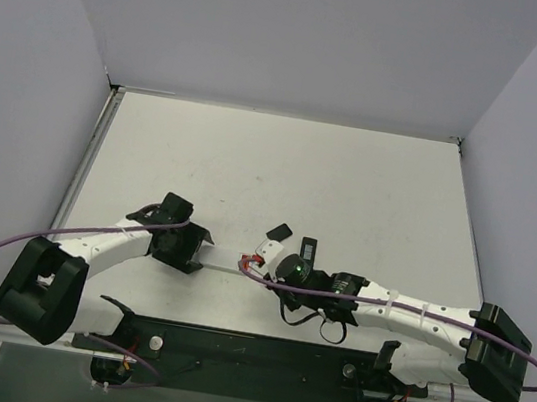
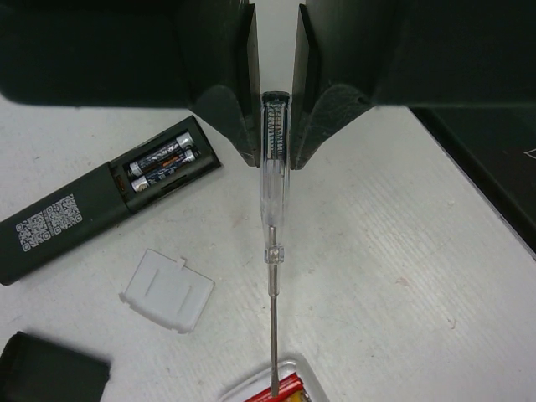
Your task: Unload the batteries from the remote control
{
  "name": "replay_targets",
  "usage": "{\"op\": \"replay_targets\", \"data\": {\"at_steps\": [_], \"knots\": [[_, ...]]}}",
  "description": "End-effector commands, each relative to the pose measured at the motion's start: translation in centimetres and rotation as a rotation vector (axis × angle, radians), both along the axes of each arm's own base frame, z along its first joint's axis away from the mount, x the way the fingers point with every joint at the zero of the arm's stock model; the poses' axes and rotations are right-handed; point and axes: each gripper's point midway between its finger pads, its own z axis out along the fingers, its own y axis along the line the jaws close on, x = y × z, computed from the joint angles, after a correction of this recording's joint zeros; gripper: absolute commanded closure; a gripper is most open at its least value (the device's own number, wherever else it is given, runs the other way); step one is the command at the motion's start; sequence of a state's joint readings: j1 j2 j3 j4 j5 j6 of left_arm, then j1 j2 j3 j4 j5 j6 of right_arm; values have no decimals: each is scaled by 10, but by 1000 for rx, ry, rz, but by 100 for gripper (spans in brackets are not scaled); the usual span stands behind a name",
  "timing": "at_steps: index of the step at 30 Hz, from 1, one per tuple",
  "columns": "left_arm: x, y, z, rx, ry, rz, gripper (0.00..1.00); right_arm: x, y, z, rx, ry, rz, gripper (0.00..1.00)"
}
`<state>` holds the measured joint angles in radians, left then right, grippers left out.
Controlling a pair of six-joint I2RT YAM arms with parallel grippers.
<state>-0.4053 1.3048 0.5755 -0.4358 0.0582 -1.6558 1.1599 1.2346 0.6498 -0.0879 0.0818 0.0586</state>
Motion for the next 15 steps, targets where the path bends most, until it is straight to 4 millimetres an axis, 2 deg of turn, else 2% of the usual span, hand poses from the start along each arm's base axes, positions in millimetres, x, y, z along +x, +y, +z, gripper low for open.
{"op": "replay_targets", "data": {"at_steps": [1, 4, 5, 10, 12, 13, 15], "knots": [[-17, 10, -16, 57, 96, 18, 27, 18, -3, 21, 25, -35, -51, 100], [-17, 8, -19, 50, 103, 4, 38, 28, -10, 25, -4, -44, -66, 100], [-16, 6, -19, 42, 100, -1, 38, 31, -15, 25, -17, -37, -80, 100], [-11, 1, -17, 33, 88, -37, 39, 30, -13, 30, 9, -36, -79, 100], [-9, 0, -17, 34, 83, -46, 35, 30, -11, 33, 33, -36, -81, 100], [-10, 1, -17, 36, 85, -51, 25, 29, -11, 33, 38, -33, -81, 100], [-6, 1, -14, 40, 75, -62, 17, 28, -8, 34, 49, -29, -77, 100]]}}
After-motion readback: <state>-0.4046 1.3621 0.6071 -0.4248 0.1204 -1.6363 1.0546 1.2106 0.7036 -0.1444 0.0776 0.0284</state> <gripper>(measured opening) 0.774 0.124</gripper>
